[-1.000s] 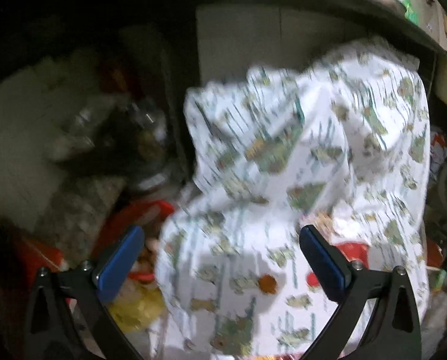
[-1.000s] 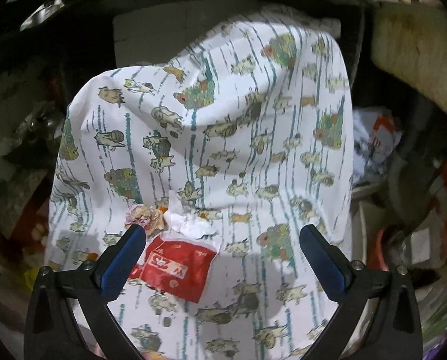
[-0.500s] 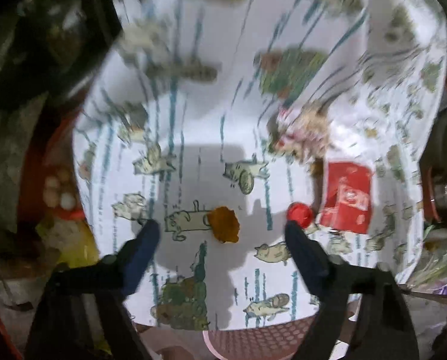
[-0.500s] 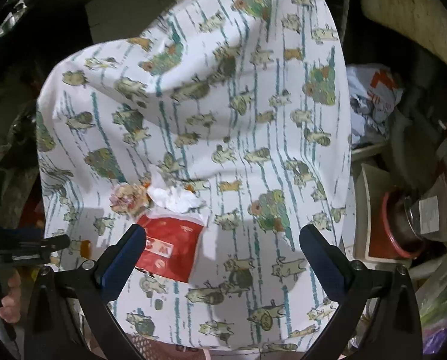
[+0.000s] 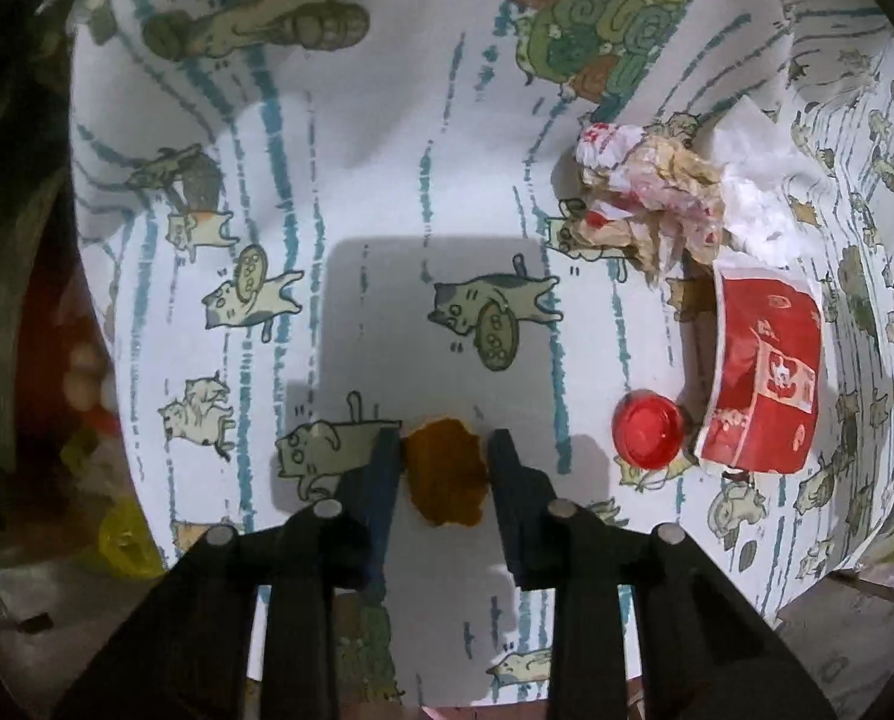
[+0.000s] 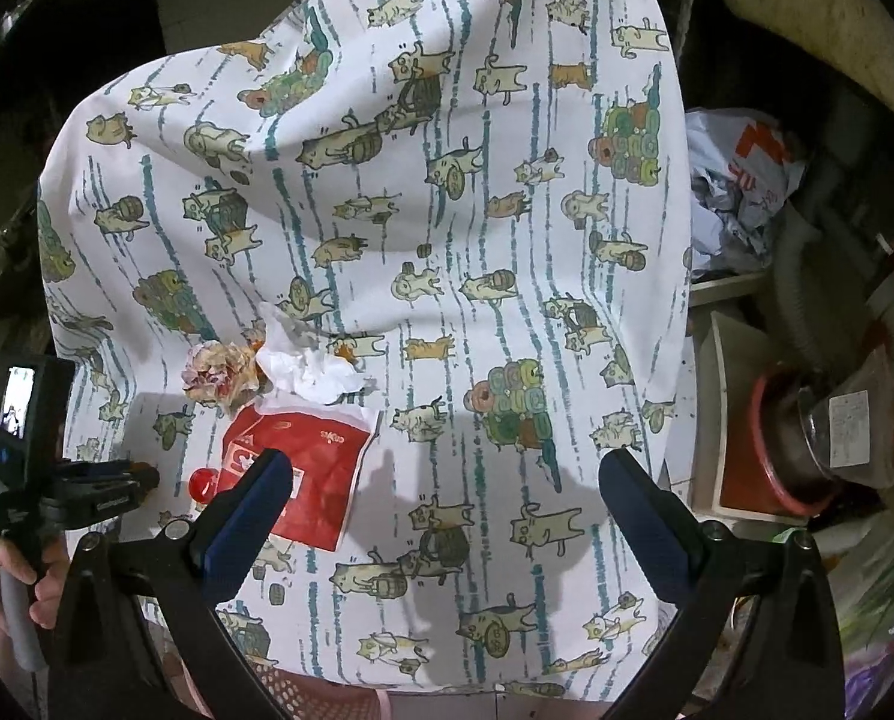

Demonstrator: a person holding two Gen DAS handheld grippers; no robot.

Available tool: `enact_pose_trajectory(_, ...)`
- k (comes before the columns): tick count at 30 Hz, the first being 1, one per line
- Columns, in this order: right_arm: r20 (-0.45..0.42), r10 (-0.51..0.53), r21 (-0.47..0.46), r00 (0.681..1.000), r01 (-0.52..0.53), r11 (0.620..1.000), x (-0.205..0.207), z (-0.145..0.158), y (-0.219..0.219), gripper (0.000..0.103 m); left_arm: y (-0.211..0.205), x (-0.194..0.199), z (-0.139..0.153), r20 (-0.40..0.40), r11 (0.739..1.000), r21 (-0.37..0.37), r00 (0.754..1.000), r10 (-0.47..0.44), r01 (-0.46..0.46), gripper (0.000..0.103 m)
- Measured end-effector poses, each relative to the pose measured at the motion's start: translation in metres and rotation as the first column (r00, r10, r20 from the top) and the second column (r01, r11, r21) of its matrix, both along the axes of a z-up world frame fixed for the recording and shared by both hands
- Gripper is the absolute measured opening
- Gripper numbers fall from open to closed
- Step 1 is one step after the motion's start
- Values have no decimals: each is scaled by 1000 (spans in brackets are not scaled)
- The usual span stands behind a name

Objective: Collect trash
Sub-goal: 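Grasp the red W paper bag with the right tool while the left tool grasps a brown crumb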

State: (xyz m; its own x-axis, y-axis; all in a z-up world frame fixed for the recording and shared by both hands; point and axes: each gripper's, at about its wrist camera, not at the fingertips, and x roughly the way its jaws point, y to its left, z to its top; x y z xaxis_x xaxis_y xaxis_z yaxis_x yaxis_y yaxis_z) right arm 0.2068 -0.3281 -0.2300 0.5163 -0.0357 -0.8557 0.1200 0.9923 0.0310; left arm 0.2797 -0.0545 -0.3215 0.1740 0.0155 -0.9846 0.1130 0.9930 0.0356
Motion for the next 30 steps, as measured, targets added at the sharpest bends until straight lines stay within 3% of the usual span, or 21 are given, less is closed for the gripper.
enact_pose_trajectory(11, -82, 8, 169, 997, 6, 986, 14, -18, 22, 103, 13, -20, 60, 137, 999, -31, 991, -4, 9, 28)
enact_pose_trajectory(15, -130, 30, 210, 991, -2, 978, 22, -32, 42, 103, 25, -20, 62, 139, 999, -30, 990, 21, -17, 28)
enact_pose_trajectory(19, -230, 76, 289, 970, -6, 957, 41, -62, 69, 103, 36, -26, 60, 119, 999, -42, 992, 39, -34, 28)
enact_pose_trajectory(24, -280, -2, 239, 960, 71, 968, 58, -95, 86, 103, 37, -22, 61, 122, 998, -48, 992, 39, -33, 28)
enact_pose_trajectory(30, -330, -20, 186, 944, 86, 979, 70, -121, 98, 103, 45, -20, 62, 119, 998, -46, 991, 59, -54, 28)
